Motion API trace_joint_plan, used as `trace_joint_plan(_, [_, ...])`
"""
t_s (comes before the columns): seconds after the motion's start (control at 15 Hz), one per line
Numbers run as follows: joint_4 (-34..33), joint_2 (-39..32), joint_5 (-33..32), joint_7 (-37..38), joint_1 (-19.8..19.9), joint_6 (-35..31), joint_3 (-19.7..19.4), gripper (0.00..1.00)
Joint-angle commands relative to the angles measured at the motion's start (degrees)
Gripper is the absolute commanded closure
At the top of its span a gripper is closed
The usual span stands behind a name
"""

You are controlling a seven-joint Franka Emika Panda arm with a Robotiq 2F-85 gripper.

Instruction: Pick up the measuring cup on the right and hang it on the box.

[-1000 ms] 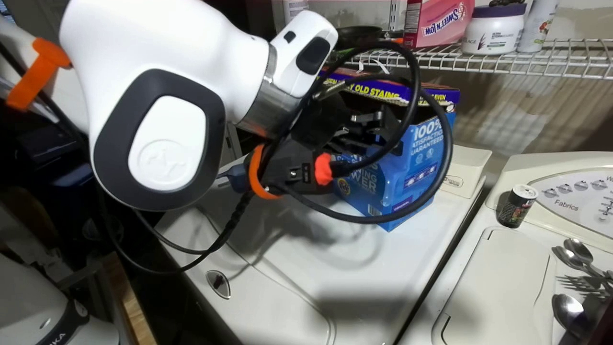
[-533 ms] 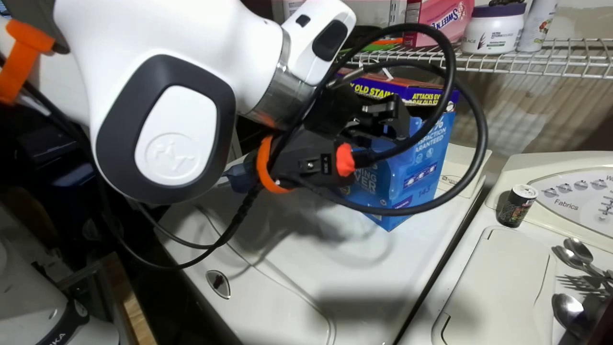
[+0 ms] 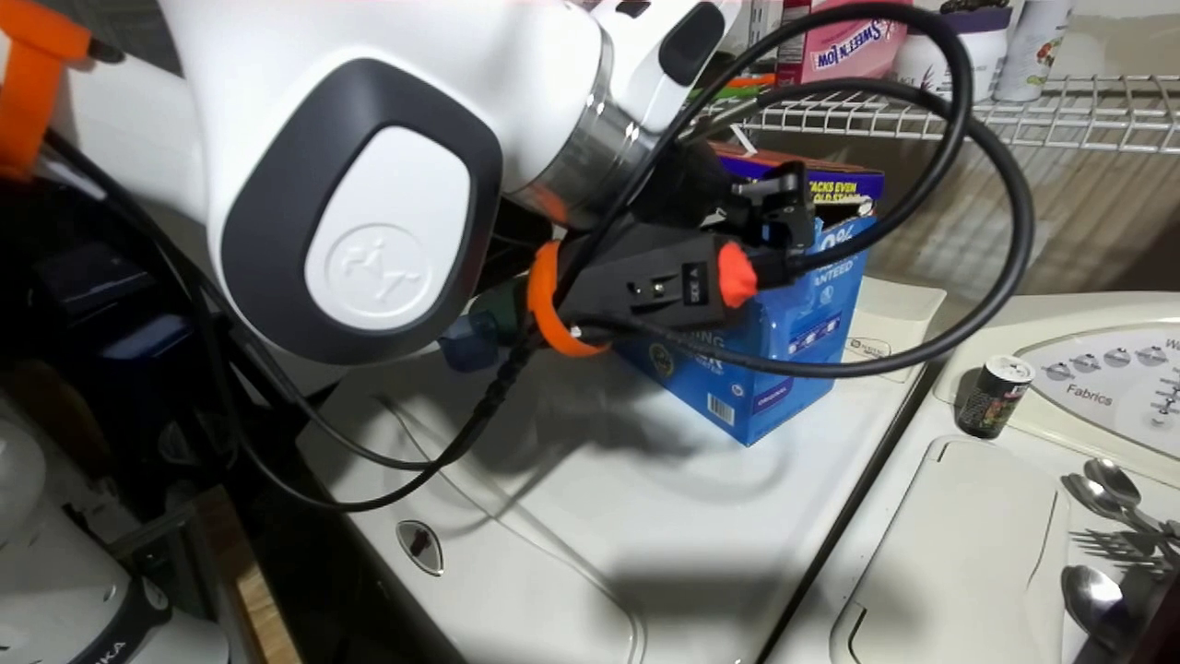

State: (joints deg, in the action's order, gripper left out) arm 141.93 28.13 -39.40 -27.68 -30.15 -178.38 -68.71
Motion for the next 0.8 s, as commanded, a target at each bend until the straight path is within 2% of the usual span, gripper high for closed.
trace_joint_plan(0.0, [0.66, -0.74, 4.47, -3.47, 1.25, -0.52, 1.61, 0.5])
trace_joint_plan(0.33, [0.66, -0.7, 4.47, -3.49, 1.2, -0.48, 1.6, 0.5])
trace_joint_plan(0.4, [0.67, 0.26, 4.69, -3.93, 0.41, -0.01, 1.19, 0.75])
trace_joint_plan(0.73, [0.51, 2.11, 10.45, -9.72, -1.68, 1.16, 0.59, 0.75])
